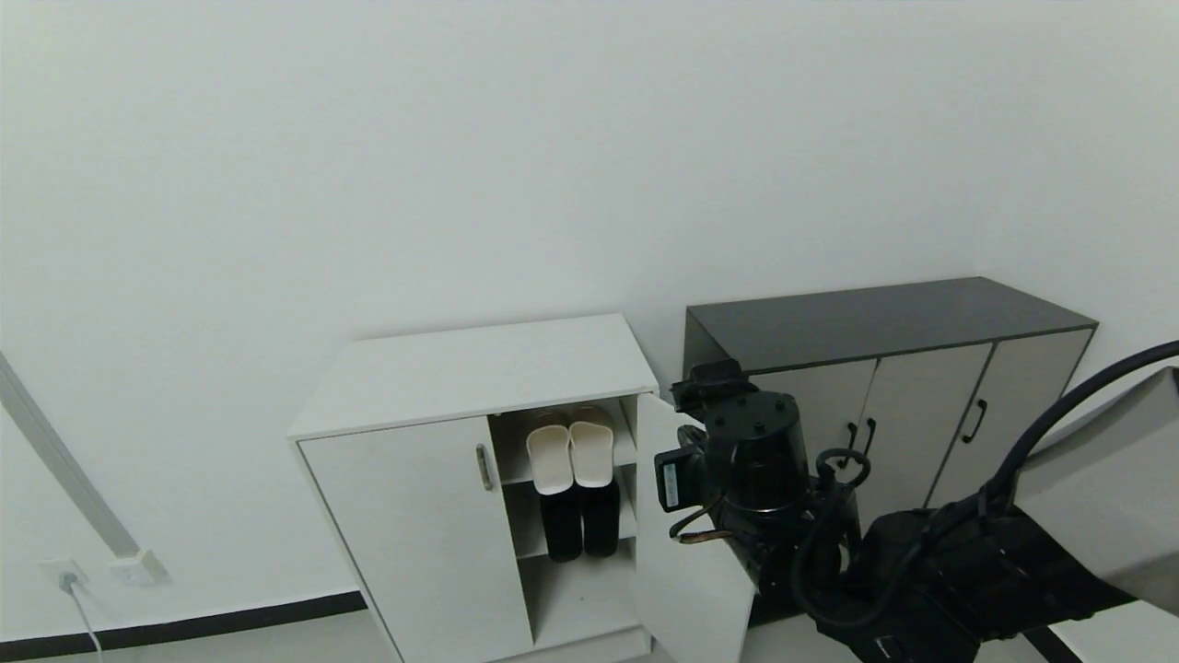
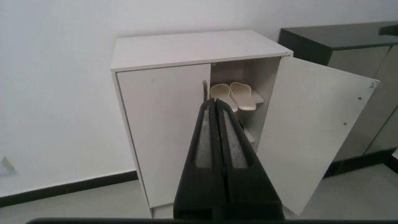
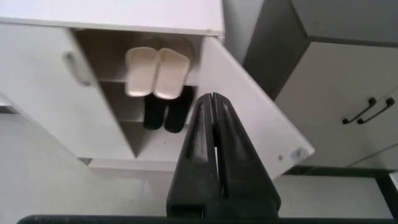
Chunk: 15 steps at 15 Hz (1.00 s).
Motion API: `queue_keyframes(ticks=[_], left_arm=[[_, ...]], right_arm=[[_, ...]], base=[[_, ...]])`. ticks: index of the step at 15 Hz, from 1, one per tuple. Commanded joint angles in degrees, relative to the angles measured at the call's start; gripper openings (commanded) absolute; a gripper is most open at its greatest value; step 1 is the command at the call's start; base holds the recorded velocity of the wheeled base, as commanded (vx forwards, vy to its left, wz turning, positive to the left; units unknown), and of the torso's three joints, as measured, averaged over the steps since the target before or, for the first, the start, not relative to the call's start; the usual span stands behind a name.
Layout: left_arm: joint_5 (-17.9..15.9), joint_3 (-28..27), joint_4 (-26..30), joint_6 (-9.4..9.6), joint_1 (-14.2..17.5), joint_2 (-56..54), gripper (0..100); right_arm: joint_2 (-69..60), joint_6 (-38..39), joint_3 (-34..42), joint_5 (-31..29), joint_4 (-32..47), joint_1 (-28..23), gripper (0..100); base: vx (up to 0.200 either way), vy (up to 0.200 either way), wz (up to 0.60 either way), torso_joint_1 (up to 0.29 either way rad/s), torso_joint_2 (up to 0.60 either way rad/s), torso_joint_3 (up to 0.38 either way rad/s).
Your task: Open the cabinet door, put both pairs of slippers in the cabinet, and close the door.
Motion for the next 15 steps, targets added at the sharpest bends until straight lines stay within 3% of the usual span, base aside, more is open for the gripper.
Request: queue_keyframes(ticks=[1,6,12,15], left_arm=[[0.03,0.01,0.02,-0.11,-0.01,-0.01,0],[0.03,0.01,0.02,-0.20,-0.01,-0.01,0],[0.03,0.01,0.02,-0.46,-0.01,-0.01,0],[0.12,0.01,0.02,-0.46,-0.01,-0.01,0]], right_arm=[[0.37,0.02,0.01,-0.01,0.02,-0.23,0],[0.46,-1.30,0.01,1.22,-0.51,-2.69,0],[1.86,-1.65,-2.28,5.88,0.02,-10.78,0],[4.85,-1.12,-7.02,9.13,0.11,-16.85,0]], base=[[0.000,0.000,0.00,0.000,0.00,0.000],[0.000,0.000,0.00,0.000,0.00,0.000],[0.000,0.000,0.00,0.000,0.00,0.000],[0.000,0.000,0.00,0.000,0.00,0.000]])
